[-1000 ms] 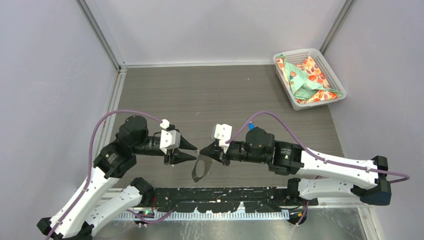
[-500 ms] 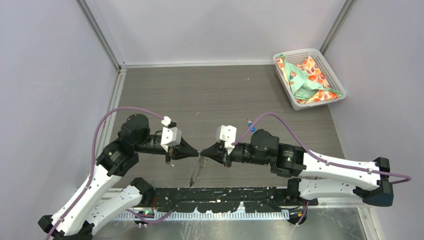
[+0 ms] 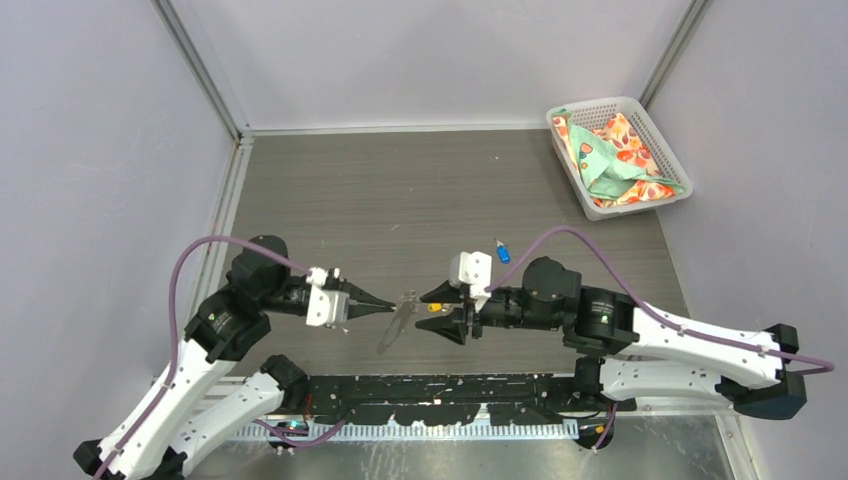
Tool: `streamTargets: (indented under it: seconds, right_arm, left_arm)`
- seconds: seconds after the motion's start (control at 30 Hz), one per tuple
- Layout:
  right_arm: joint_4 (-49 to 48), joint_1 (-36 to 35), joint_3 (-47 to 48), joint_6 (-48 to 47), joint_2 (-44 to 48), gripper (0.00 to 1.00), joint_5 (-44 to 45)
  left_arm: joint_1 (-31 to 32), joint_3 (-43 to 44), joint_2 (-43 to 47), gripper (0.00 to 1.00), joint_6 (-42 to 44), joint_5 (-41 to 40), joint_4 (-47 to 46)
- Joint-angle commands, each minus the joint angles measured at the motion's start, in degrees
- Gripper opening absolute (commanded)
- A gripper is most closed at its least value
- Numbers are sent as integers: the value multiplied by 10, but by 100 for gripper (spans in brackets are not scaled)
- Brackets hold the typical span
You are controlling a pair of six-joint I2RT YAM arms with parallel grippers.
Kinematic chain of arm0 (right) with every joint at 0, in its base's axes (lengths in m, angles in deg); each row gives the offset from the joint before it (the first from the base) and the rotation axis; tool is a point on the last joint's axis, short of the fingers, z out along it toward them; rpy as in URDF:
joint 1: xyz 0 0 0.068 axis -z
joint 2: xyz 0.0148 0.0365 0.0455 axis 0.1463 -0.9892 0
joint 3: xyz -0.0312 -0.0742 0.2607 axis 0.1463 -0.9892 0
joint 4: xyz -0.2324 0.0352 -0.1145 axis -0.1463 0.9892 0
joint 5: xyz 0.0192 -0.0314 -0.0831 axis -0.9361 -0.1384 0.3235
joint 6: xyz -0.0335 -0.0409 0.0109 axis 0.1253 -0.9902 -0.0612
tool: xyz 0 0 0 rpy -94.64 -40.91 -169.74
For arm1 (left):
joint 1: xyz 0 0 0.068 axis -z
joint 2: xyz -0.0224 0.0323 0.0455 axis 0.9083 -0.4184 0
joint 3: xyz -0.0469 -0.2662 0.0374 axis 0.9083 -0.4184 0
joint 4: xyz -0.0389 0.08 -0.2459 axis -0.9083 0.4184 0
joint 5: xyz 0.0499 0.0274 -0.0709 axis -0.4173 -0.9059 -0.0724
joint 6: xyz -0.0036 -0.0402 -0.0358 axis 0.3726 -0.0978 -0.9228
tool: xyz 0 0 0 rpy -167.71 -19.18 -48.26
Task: Put the keys on the keyring
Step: Adjust the keyring.
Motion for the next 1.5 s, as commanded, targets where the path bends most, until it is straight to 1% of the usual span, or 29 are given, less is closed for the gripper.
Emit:
streamTargets:
  seconds: [0.0, 0.13, 0.2, 0.27, 0.5, 0.57, 0.67, 0.87, 0.93, 1.07, 1.13, 1.17, 1.23, 1.3, 1.33, 1.4, 1.47]
  right_arm:
    - [53, -1, 47, -27, 47, 49, 37]
    - [85, -1, 62, -43, 66, 52, 69]
    - [93, -1, 65, -46, 73, 54, 78]
    - [95, -2, 64, -48, 77, 56, 96]
    - [96, -2, 71, -57, 63, 57, 88]
    - [97, -1, 74, -61, 52, 57, 67]
    - [102, -1, 81, -67, 41, 56, 58]
    - [109, -1, 76, -61, 47, 58, 99]
    - [109, -1, 81, -60, 46, 59, 97]
    - [112, -1, 104, -58, 16, 59, 88]
    - [126, -1, 131, -58, -15, 57, 56]
    - [138, 0, 146, -59, -34, 55, 44]
    - [169, -1, 178, -61, -75, 47, 27]
    - [197, -1, 204, -64, -101, 37, 12]
    - [204, -1, 210, -64, -109, 33, 7]
    - [203, -1, 211, -65, -114, 33, 1]
    - [194, 0, 205, -64, -111, 37, -8]
  left_arm:
    - [2, -1, 26, 0, 226, 44, 17]
    - [3, 7, 28, 0, 375, 69, 59]
    - [2, 18, 23, 0, 425, 82, 85]
    - [3, 30, 17, 0, 455, 96, 104]
    - [2, 44, 7, 0, 461, 114, 113]
    - [2, 43, 7, 0, 461, 116, 112]
    - [2, 43, 5, 0, 463, 115, 111]
    - [3, 34, 6, 0, 464, 108, 113]
    - [2, 34, 2, 0, 441, 104, 114]
    - [2, 45, -30, 0, 315, 78, 115]
    - [3, 57, -57, 0, 260, 63, 126]
    - [3, 67, -71, 0, 237, 58, 136]
    - [2, 82, -94, 0, 199, 53, 150]
    - [2, 84, -100, 0, 154, 52, 140]
    - [2, 82, -99, 0, 127, 51, 126]
    - [2, 79, -97, 0, 90, 49, 111]
    - [2, 83, -101, 0, 65, 45, 110]
